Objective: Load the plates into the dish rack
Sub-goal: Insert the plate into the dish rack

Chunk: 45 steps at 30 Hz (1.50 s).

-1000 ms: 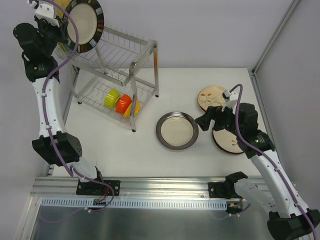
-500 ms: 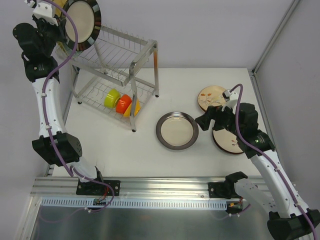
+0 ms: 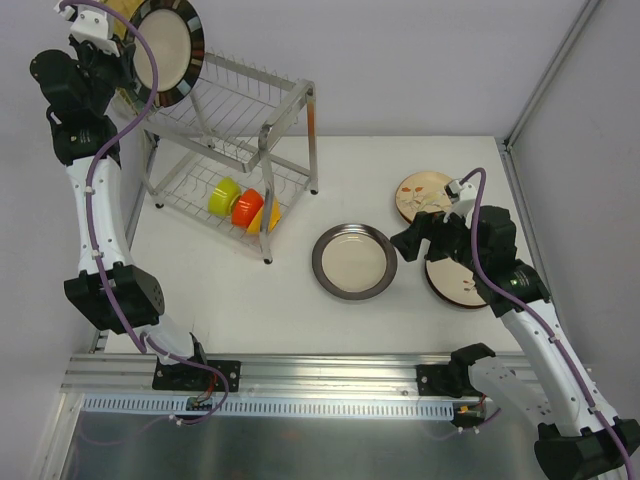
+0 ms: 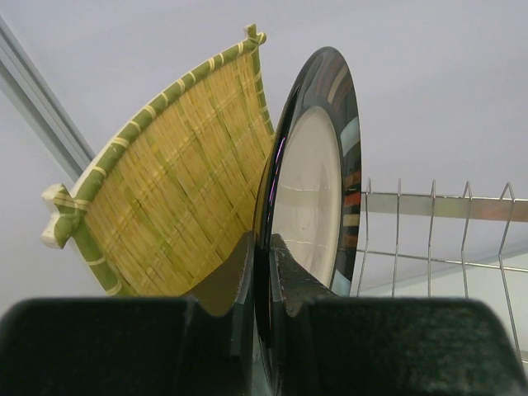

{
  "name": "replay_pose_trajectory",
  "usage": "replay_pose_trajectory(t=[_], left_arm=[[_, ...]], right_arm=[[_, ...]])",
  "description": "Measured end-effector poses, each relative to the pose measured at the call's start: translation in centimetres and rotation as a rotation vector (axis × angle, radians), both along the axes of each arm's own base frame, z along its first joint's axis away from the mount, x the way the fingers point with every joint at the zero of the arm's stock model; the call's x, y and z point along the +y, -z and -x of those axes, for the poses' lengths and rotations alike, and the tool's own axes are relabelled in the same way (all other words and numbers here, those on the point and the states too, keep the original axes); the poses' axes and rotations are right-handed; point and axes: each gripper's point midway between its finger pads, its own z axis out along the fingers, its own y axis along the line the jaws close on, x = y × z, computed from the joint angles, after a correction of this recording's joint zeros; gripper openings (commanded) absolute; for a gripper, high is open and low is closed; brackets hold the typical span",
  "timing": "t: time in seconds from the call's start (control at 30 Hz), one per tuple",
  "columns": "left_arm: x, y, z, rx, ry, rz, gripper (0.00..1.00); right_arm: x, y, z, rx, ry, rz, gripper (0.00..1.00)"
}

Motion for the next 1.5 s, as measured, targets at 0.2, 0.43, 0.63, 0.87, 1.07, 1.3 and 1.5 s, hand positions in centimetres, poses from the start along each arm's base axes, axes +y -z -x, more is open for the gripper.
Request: replay_pose_trajectory(t=[0.2,0.43,0.63,0.87,1.07,1.3,1.5], left_arm=[[0.0,0.6,-0.1,0.012,0.002,0.002,0.00],[0.0,1.3,-0.1,0.022,0.003,0.001,0.16],[-0.5,-2.5,1.7,-0.097,-0.005,-0.038,0.29],[-1.2,-7.1,5.1,-0.228,-0.011,-0.075,0.53],[-1.7,-7.7,6.1,-0.243,0.002,-0.050,0.79],[-3.1,-6.5,9.0,-0.214,0.039,0.044,0.98],[-5.0,-4.5,13.8,-0.182,0.072,0.148,0.99]], right_arm=[[0.1,-0.1,0.0,0.001,0.003,-0.008,0.94],[0.1,-0.1,0.0,0.002,0.005,-0.013,0.94],[0.1,-0.2,0.0,0.003,0.003,-0.014,0.94],[0.2,-0.4,0.2,-0.004,-0.008,-0.021,0.94],[0.2,-0.9,0.5,-0.021,-0.012,-0.029,0.95],[0.3,-0.9,0.8,-0.009,-0.017,-0.042,0.95],[0.7,0.2,1.3,0.060,-0.023,-0.059,0.98]])
